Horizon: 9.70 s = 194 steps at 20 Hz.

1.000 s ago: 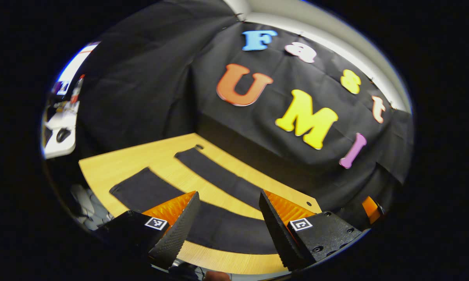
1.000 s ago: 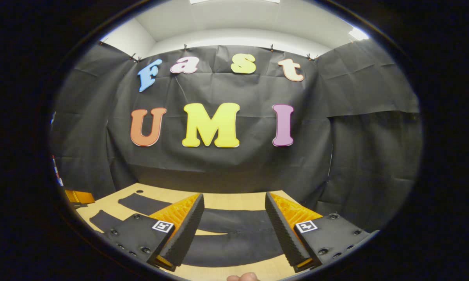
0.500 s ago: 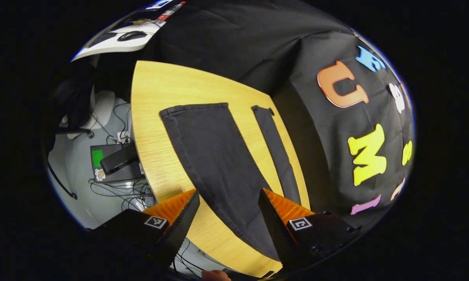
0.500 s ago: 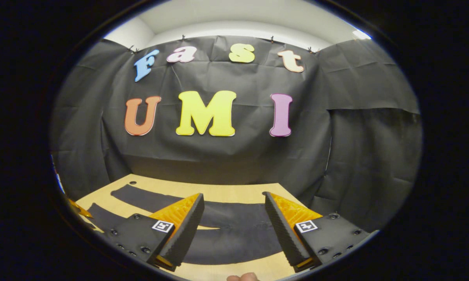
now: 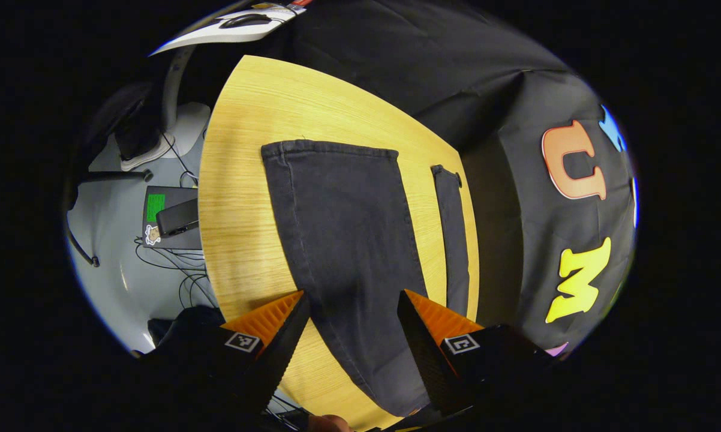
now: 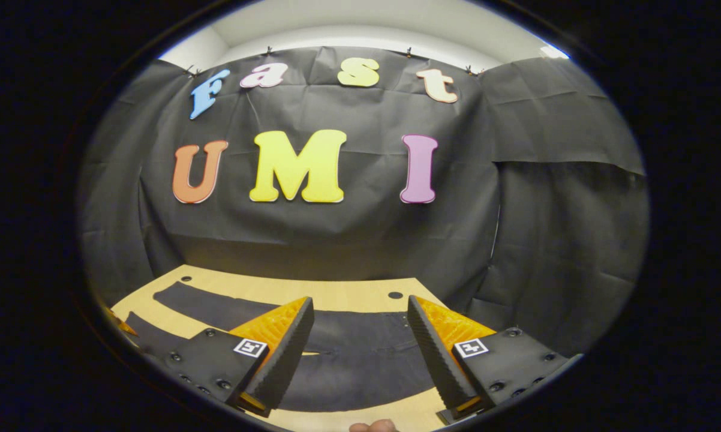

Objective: Grasp the waist and the cuffs of the jeans and fold them to make the two legs overlap; first hold the waist and fold one-third of the jeans toward the cuffs, then hold the cuffs and fold the remaining one-third in the same direction to finish folding.

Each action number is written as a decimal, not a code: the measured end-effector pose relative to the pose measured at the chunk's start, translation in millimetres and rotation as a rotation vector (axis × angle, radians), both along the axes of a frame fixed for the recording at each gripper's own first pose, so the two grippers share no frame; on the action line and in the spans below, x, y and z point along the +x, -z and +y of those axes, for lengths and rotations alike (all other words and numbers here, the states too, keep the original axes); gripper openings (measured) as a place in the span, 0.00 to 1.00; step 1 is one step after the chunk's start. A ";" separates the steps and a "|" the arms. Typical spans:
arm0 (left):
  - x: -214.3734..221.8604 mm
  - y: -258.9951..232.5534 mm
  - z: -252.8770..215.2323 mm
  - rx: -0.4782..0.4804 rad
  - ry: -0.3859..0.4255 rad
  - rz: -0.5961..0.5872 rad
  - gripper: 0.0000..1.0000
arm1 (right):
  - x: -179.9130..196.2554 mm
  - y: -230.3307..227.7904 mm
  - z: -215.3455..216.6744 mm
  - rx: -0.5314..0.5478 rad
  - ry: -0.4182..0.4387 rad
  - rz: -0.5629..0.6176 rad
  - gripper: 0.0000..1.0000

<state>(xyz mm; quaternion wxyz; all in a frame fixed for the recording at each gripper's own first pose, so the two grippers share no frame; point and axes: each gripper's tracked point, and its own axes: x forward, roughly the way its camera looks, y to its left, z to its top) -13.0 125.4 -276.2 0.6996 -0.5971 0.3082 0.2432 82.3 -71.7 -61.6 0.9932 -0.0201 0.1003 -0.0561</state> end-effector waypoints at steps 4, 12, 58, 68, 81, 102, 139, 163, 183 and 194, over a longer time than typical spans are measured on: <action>24.4 4.3 5.9 -0.018 -0.041 -0.022 0.94 | 9.3 7.3 -13.5 -0.005 0.025 0.025 0.97; 67.6 17.4 12.2 -0.040 -0.058 -0.104 0.84 | 27.2 19.9 -37.3 -0.018 0.060 0.062 0.97; 79.2 29.2 13.6 -0.202 -0.038 -0.127 0.03 | 32.1 267.4 -131.0 0.973 0.496 0.638 0.01; 105.4 -23.4 22.4 -0.133 0.000 -0.163 0.03 | 41.8 200.1 -125.0 1.017 0.404 0.539 0.00; 210.4 -99.3 26.8 -0.038 0.099 -0.262 0.03 | 157.0 134.7 -104.1 1.011 0.235 0.437 0.00; 421.4 5.5 0.3 0.116 0.307 -0.061 0.03 | 358.3 227.5 -94.4 0.946 0.292 0.491 0.01; 363.2 -257.6 -51.7 0.873 0.504 -0.647 0.98 | 269.8 124.4 -199.0 0.450 0.296 0.203 0.98; 217.9 -344.1 -73.2 1.217 0.495 -0.687 0.98 | 255.7 264.6 -220.7 0.879 0.505 0.373 0.10; 181.2 -330.4 -33.3 1.170 0.466 -0.637 0.98 | 208.2 73.2 -148.8 0.343 -0.027 0.065 0.00; 142.8 -309.4 14.7 1.170 0.410 -0.520 0.98 | 148.2 64.7 -89.7 0.207 -0.305 0.055 0.04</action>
